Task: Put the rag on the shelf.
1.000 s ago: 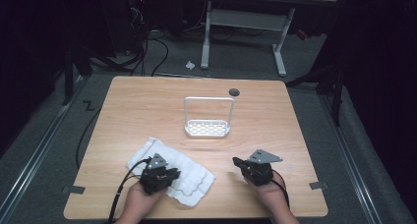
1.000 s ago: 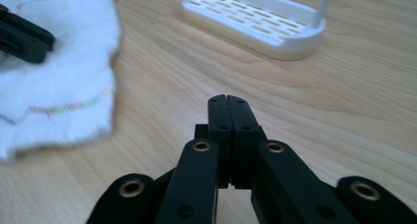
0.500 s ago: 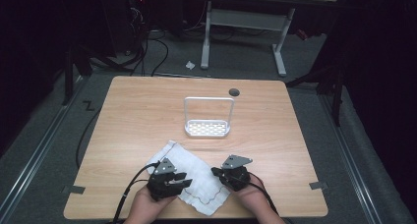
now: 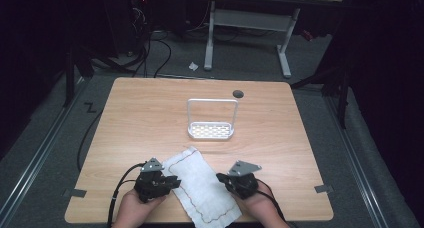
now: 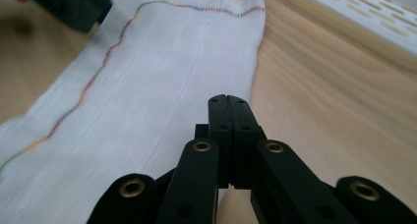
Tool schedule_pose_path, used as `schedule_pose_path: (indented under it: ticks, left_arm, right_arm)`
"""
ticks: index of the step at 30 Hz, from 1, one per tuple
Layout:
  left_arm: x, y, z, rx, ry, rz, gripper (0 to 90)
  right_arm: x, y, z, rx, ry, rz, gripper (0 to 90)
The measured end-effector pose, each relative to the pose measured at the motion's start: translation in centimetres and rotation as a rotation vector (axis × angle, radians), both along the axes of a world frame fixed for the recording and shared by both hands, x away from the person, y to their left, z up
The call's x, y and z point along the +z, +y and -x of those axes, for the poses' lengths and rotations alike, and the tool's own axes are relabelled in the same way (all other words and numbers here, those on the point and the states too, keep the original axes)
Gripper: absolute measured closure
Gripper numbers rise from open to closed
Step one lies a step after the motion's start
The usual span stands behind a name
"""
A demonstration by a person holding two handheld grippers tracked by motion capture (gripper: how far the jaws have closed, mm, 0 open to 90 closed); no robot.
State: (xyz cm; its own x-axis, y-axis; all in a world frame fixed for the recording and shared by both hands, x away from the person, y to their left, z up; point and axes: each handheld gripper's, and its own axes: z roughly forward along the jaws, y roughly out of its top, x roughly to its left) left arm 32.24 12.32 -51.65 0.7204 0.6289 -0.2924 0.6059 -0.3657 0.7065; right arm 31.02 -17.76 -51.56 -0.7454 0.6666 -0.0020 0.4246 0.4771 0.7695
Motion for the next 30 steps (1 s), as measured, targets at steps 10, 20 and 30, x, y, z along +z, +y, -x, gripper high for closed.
schedule_pose_path:
  ticks: [10,20,30]
  left_arm:
    - [-1.6,0.1,-1.1,0.013,0.023,-0.005,77.8]
    - [-2.0,-2.6,-2.7,0.005,-0.029,0.019,73.5]
    - [-2.2,-4.9,-1.5,-0.054,-0.041,0.031,71.6]
  right_arm:
    - [-1.5,5.0,-6.7,0.028,0.066,0.044,90.0]
    - [-1.7,1.2,-2.9,0.002,0.07,0.023,90.0]
    - [-2.2,-2.1,-0.3,-0.042,0.051,-0.021,88.5]
